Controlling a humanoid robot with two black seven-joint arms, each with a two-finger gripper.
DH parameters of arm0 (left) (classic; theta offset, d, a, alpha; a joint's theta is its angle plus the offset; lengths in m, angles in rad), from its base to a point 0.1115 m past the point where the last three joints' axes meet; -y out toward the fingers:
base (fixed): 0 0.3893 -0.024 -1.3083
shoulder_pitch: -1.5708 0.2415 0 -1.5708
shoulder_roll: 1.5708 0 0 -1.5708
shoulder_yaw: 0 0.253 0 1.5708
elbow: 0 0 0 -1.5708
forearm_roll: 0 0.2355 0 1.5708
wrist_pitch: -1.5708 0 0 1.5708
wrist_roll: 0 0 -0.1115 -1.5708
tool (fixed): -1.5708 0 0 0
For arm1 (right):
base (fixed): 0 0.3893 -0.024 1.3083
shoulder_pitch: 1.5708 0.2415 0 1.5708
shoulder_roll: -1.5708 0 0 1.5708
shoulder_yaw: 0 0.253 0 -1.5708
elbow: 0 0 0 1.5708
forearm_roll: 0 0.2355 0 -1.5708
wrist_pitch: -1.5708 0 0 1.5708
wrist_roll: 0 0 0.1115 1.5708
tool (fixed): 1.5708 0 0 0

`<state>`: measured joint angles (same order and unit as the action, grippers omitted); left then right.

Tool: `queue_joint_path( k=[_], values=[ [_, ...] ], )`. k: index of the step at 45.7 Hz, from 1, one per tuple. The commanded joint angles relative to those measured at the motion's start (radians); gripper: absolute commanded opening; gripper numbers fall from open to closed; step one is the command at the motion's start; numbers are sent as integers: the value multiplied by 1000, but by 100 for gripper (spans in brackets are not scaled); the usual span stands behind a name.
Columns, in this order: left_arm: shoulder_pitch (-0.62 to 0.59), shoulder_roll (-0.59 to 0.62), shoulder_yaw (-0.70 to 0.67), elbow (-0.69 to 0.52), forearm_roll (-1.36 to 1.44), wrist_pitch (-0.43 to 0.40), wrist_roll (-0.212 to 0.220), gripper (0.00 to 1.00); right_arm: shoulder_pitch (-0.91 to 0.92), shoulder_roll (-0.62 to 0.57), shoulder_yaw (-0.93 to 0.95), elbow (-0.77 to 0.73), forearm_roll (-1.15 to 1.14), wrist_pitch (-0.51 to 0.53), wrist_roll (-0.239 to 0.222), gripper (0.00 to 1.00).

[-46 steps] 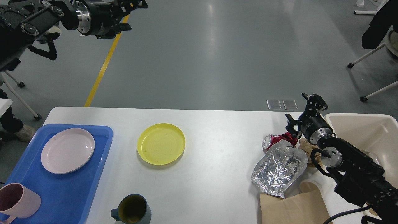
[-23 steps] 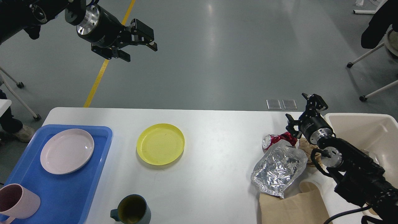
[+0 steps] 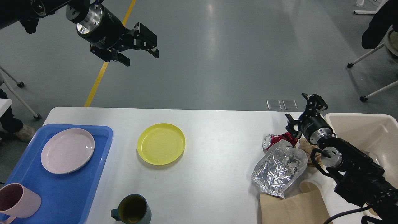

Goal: Tidy desktop
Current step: 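Lower the left gripper down onto the dark green mug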

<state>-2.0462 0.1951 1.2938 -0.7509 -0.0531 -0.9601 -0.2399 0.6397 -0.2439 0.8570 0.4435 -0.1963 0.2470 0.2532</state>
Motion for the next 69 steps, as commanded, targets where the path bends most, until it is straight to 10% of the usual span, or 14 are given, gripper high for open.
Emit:
queue_joint_path(
  k=[1,21,69],
  values=[
    [-74,-83,56,-168,65,0,1,98,0,0,1,0,0,0,0,100],
    [102,-358,85,-375,145,0,-1,98,0,0,1,0,0,0,0,100],
    [422,-390,67,-315,144,0,1,98,0,0,1,0,0,0,0,100]
  ],
)
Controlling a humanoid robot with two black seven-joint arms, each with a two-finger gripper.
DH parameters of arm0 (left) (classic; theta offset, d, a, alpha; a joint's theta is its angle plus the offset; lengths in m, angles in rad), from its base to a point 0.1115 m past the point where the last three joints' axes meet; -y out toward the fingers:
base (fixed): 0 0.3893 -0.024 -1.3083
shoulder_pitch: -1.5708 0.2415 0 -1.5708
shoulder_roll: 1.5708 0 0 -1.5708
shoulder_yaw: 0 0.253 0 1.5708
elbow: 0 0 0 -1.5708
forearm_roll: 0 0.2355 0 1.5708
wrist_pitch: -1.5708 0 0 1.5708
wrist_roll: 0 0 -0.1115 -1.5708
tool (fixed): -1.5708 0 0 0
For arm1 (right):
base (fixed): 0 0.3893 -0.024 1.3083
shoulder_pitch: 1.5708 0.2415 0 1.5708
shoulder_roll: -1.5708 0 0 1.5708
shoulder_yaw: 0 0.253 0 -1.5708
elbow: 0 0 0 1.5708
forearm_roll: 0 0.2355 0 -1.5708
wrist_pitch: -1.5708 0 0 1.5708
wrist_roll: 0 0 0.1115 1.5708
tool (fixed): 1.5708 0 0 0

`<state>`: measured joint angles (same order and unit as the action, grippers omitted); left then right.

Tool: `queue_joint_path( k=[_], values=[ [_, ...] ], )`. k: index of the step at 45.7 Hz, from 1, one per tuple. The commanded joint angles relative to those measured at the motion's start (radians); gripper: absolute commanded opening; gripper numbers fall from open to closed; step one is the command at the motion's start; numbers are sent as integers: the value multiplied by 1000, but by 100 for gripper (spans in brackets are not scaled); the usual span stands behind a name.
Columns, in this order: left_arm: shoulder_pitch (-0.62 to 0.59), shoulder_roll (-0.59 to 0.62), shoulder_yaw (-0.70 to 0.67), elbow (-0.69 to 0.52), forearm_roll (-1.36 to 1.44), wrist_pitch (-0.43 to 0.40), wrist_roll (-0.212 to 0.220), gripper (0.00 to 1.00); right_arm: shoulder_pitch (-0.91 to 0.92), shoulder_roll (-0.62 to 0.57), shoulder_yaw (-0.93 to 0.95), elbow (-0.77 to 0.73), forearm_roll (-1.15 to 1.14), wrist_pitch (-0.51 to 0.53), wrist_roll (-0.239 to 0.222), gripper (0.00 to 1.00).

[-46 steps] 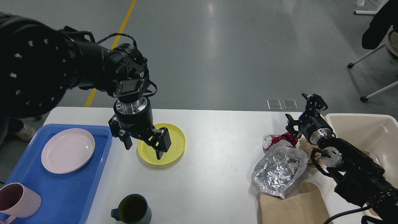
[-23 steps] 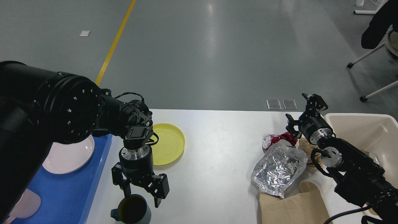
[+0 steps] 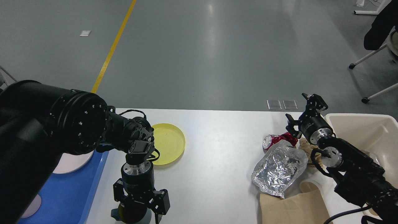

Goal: Tidy desktop
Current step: 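Lower the left gripper down onto the dark green mug, then close the left gripper on the dark green mug and lift it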

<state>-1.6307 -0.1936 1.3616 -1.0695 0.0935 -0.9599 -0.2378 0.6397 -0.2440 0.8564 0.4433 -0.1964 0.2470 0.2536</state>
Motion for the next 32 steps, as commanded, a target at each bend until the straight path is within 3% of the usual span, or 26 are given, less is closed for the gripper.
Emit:
queue_joint_path(
  k=[1,7,25,32],
  values=[
    [5,0,-1,3,-3,0,0,98,0,0,1,0,0,0,0,100],
    [6,0,-1,6,-3,0,-2,98,0,0,0,0,0,0,0,100],
    [25,-3,14,5,-2,225,2,98,0,0,0,0,0,0,1,100],
    [31,-3,11,5,-2,251,2,98,0,0,0,0,0,0,0,100]
  ],
)
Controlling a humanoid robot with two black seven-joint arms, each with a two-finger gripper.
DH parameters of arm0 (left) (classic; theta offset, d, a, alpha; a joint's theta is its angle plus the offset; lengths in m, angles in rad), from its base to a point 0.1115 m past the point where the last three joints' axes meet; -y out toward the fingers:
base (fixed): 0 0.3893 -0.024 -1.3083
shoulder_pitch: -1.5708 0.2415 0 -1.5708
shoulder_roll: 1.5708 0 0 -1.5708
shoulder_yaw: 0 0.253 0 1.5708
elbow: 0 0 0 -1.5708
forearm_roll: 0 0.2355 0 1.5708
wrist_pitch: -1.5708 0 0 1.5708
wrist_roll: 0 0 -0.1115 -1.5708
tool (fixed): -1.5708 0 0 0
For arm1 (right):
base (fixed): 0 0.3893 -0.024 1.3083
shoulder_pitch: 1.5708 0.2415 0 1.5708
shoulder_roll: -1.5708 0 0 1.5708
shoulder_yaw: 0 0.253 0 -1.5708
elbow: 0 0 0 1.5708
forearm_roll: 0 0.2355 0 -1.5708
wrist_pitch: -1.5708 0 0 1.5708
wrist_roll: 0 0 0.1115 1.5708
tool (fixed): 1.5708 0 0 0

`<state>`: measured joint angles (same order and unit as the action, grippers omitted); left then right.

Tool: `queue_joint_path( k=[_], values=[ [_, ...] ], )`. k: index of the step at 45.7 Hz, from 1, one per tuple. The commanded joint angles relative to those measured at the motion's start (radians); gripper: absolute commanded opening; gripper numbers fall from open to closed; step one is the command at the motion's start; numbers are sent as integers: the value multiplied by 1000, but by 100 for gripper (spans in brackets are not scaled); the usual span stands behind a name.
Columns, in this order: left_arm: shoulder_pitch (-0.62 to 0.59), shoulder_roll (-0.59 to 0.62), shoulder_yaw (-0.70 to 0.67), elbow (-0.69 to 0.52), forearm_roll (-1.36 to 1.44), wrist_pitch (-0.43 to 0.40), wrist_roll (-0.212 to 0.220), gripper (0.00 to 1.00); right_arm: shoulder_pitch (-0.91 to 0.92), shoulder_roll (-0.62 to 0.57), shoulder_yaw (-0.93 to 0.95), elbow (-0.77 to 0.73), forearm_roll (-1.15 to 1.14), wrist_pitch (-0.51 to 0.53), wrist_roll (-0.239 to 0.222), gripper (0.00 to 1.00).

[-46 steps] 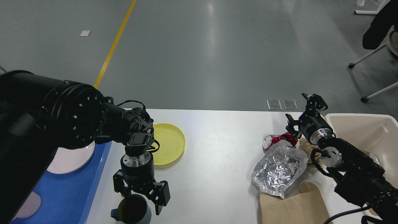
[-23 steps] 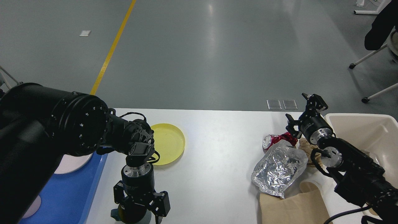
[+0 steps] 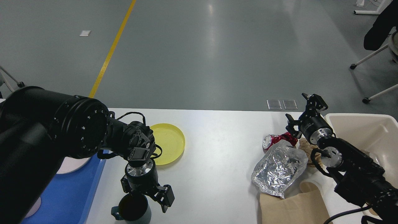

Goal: Tidy desktop
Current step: 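Close the left gripper on the dark green mug and lift it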

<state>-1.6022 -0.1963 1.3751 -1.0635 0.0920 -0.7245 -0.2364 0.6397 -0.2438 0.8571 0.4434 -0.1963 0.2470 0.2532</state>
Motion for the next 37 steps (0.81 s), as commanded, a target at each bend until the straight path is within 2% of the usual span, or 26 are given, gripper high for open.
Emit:
queue_joint_path(
  k=[1,9,11,13,17,20,23,26,32,37],
  values=[
    [4,0,-4,0,0,16,0,98,0,0,0,0,0,0,0,100],
    [10,0,-10,-3,-5,11,0,97,0,0,0,0,0,0,0,100],
    [10,0,-10,-6,-8,10,-1,94,0,0,0,0,0,0,1,100],
    [10,0,-8,-7,-8,1,-1,85,0,0,0,0,0,0,0,100],
    [4,0,1,-16,-6,-26,3,53,0,0,0,0,0,0,0,100],
    [-1,2,1,-18,-6,-56,34,44,0,0,0,0,0,0,0,100],
    [-7,2,1,-19,-11,-85,72,31,0,0,0,0,0,0,0,100],
    [-10,3,1,-19,-15,-101,92,26,0,0,0,0,0,0,0,100],
    [-21,3,5,-23,-15,-105,95,18,0,0,-1,0,0,0,1,100],
    [-24,5,24,-27,-15,-128,95,4,0,0,0,0,0,0,0,100]
  ],
)
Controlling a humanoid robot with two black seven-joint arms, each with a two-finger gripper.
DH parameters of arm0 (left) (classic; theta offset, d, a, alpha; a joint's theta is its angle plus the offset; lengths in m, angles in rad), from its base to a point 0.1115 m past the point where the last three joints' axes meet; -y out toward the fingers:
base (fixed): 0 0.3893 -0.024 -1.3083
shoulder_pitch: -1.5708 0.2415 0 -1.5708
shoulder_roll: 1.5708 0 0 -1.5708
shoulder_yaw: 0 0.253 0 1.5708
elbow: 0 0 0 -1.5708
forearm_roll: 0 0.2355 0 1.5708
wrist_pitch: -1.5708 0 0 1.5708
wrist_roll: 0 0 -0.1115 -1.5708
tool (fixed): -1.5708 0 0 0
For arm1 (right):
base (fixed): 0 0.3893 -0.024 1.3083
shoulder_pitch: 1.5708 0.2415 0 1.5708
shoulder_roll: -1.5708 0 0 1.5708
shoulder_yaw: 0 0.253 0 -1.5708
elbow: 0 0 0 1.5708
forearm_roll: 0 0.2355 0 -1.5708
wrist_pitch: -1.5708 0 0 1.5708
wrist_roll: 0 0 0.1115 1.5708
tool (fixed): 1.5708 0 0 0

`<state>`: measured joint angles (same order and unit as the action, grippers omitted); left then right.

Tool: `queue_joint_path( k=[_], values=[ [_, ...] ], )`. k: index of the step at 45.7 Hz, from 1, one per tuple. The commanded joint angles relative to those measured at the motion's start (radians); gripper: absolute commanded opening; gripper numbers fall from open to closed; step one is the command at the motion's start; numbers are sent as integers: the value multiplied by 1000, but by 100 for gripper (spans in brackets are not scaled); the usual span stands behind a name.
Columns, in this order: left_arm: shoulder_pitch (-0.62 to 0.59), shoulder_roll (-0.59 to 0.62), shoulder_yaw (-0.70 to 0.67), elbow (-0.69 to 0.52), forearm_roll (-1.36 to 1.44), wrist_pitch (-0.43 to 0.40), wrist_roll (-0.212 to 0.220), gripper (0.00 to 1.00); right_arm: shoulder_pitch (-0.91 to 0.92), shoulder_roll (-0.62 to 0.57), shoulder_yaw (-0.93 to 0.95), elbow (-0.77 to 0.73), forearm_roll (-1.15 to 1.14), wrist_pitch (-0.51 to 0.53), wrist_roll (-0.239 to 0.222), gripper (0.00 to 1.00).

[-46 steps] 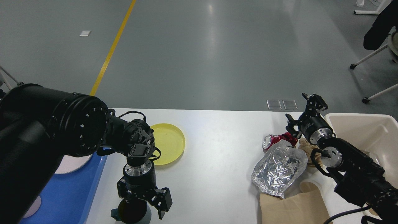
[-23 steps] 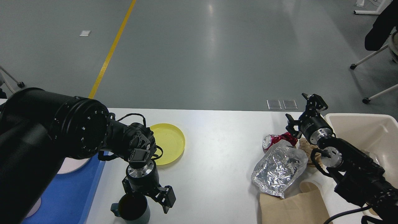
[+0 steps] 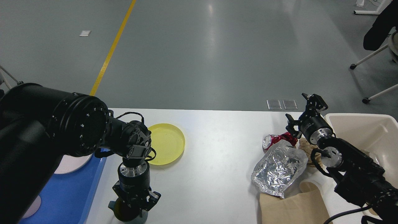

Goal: Tidy desktop
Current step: 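Close the left gripper on the dark green mug and lift it, then carry the mug onto the blue tray and open the left gripper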

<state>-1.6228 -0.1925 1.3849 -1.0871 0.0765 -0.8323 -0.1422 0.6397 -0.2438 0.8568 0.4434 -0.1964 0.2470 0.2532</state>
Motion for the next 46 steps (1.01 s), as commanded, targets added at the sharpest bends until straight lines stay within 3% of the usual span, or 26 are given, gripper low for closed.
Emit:
queue_joint_path(
  k=[1,18,27,36,46],
  values=[
    [-6,2,17,-4,0,-31,1,2,0,0,-1,0,0,0,0,100],
    [-16,4,22,-5,-6,-47,-2,0,0,0,1,0,0,0,1,100],
    [-61,8,13,-5,-24,-128,-11,0,0,0,-1,0,0,0,0,100],
    [-233,15,17,-8,-24,-128,-128,0,0,0,1,0,0,0,0,100],
    [-302,105,20,-13,-24,-128,-139,0,0,0,1,0,0,0,1,100]
  ],
)
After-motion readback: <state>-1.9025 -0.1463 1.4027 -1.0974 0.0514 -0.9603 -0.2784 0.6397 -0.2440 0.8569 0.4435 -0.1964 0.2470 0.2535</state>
